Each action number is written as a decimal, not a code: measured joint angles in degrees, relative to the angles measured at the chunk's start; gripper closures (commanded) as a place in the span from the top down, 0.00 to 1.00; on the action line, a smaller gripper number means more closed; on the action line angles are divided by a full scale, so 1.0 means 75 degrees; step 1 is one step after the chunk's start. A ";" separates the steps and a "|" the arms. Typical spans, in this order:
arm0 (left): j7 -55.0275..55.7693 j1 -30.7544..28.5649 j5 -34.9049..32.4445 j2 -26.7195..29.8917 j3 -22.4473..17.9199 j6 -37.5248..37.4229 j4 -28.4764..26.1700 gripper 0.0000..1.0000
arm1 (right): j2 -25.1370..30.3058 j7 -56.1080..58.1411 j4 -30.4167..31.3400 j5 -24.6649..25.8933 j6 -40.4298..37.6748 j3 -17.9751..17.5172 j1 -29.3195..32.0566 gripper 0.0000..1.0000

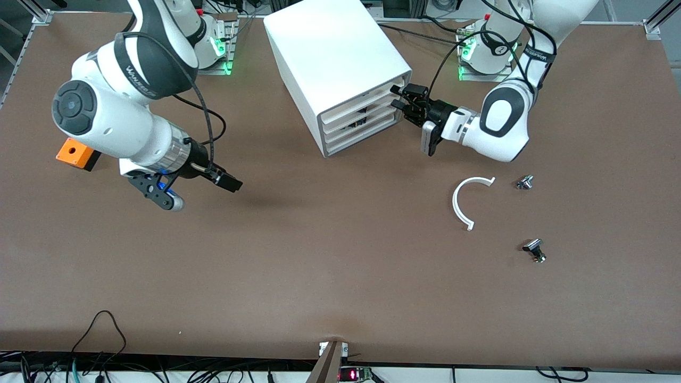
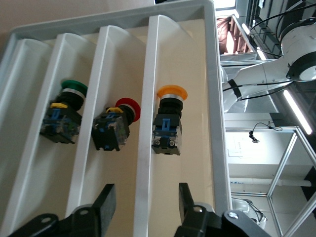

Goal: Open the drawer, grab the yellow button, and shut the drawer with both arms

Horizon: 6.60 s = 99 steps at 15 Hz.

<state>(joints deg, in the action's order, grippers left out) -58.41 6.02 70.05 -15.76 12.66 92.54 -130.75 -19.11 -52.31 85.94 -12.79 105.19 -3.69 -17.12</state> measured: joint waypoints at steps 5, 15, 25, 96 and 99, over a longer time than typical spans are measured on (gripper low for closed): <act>-0.0252 0.0003 0.0283 -0.0309 0.0223 0.0012 -0.0060 0.08 | -0.0151 -0.0413 -0.0167 0.0307 -0.0003 -0.0001 -0.0477 1.00; -0.0253 -0.0121 0.0399 -0.0463 0.0232 -0.0076 0.0048 0.00 | -0.0250 -0.1465 -0.0741 0.0682 -0.0312 0.0001 -0.1179 1.00; 0.0721 -0.1177 -0.0627 -0.1060 0.0130 -0.0048 0.1494 0.00 | -0.1244 -0.3915 -0.2023 0.0677 -0.0157 -0.0010 -0.2439 1.00; 1.5806 0.0955 -0.9605 -0.0477 0.1037 0.4134 0.3420 0.99 | -0.1106 0.6867 0.4358 0.0372 0.5206 0.3217 -0.1356 0.22; 1.5916 0.1097 -0.9603 -0.0471 0.1114 0.3686 0.3438 0.99 | -0.1112 0.6868 0.4387 0.0179 0.5252 0.3213 -0.1363 0.88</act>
<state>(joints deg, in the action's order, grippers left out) 60.96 14.25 -1.98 -19.29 21.01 120.18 -104.97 -27.45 -0.80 118.84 -11.45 144.58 20.40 -27.34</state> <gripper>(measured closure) 0.004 0.542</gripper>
